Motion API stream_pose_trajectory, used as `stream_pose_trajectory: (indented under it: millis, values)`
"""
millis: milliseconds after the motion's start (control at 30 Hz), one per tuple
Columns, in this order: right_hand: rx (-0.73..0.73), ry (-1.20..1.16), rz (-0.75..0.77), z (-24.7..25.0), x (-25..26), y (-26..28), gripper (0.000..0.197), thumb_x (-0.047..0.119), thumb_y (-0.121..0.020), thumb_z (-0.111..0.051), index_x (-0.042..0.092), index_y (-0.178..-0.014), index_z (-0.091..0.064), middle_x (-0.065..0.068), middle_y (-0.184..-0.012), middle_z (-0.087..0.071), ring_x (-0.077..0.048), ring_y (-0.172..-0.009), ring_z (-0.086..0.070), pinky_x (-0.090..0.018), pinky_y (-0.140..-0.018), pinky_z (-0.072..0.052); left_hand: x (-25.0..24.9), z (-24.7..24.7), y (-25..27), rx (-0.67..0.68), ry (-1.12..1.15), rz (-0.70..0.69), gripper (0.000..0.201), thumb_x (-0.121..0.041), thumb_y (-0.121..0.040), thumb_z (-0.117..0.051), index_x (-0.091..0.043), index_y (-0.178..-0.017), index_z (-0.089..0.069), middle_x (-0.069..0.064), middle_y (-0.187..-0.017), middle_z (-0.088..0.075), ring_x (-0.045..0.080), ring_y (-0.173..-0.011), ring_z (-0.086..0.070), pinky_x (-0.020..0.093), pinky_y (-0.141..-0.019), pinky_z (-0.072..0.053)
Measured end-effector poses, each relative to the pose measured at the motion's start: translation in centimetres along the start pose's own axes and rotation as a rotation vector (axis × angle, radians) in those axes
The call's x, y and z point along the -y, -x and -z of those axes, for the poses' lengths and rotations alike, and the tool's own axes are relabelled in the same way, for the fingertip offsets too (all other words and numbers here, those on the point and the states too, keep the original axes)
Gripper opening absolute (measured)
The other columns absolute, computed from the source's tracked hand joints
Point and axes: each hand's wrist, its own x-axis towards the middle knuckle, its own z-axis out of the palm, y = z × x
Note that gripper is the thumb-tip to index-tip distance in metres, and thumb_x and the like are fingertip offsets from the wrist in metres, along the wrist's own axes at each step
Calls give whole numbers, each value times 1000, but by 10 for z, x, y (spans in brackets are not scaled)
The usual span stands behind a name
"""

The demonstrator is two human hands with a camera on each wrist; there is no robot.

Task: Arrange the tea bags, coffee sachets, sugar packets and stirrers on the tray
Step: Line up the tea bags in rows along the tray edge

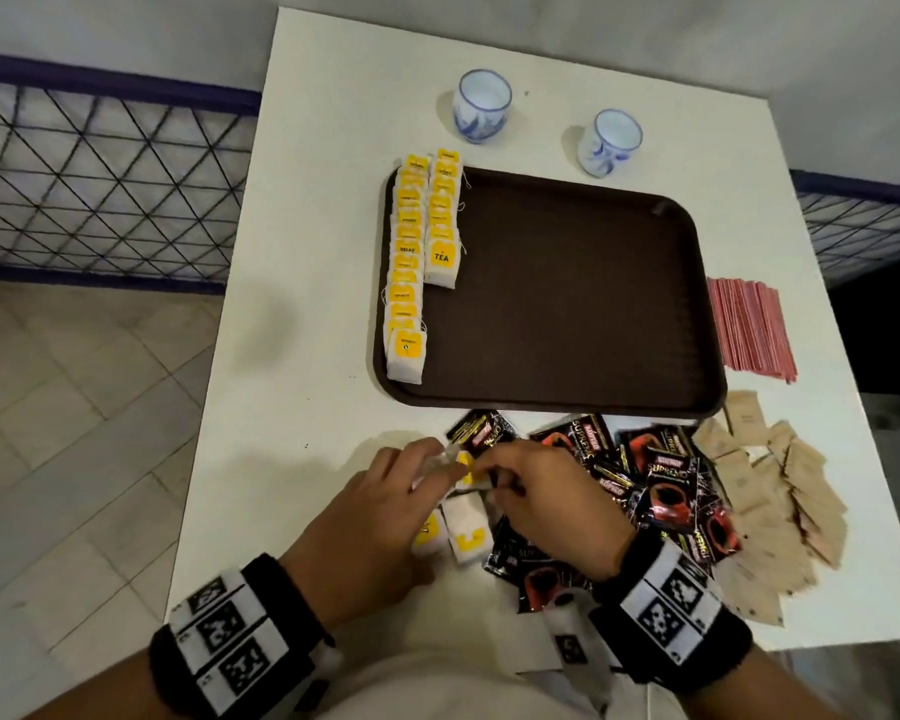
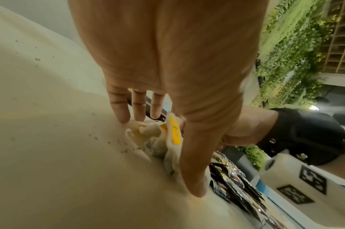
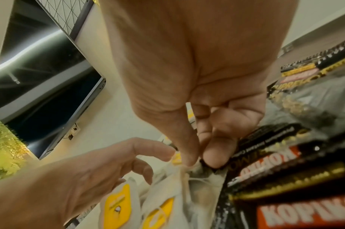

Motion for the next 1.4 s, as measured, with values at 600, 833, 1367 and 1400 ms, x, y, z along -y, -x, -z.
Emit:
stream_pose_trajectory:
  millis: [600,833,1367,1400]
  values:
    - [-133,-79,-56,-1,-21,-2,15,8,-89,-64,20,-97,-62,7,-79,-63,-3,-73,-61,-24,-68,-52,-29,-11,-21,-68,-212,52,61,-68,-71,-62,-31,-119,-60,3,-153,-42,29,-113,-54,41,-77,-54]
    - [-132,-112,-24,-1,-29,-3,18,4,-88,-64,20,-97,-63,13,-81,-61,0,-76,-60,-15,-69,-49,-23,-19,-20,-130,-147,11,71,-60,-79,-61,-24,-139,-49,-2,-149,-47,25,-125,-49,38,-91,-50]
    - [-189,-105,45,5,-25,7,8,14,-91,-67,19,-97,-64,15,-89,-59,2,-84,-57,-10,-70,-44,-5,-29,-16,-188,-271,-57,37,-45,-93,-52,-16,-111,-64,12,-128,-59,31,-95,-59,40,-68,-59]
    - [-198,-105,50,8,-24,11,7,16,-91,-67,19,-97,-64,15,-90,-59,1,-86,-56,-10,-71,-45,-5,-29,-16,-181,-275,-59,36,-44,-94,-50,-15,-110,-64,12,-126,-60,31,-93,-59,40,-64,-58]
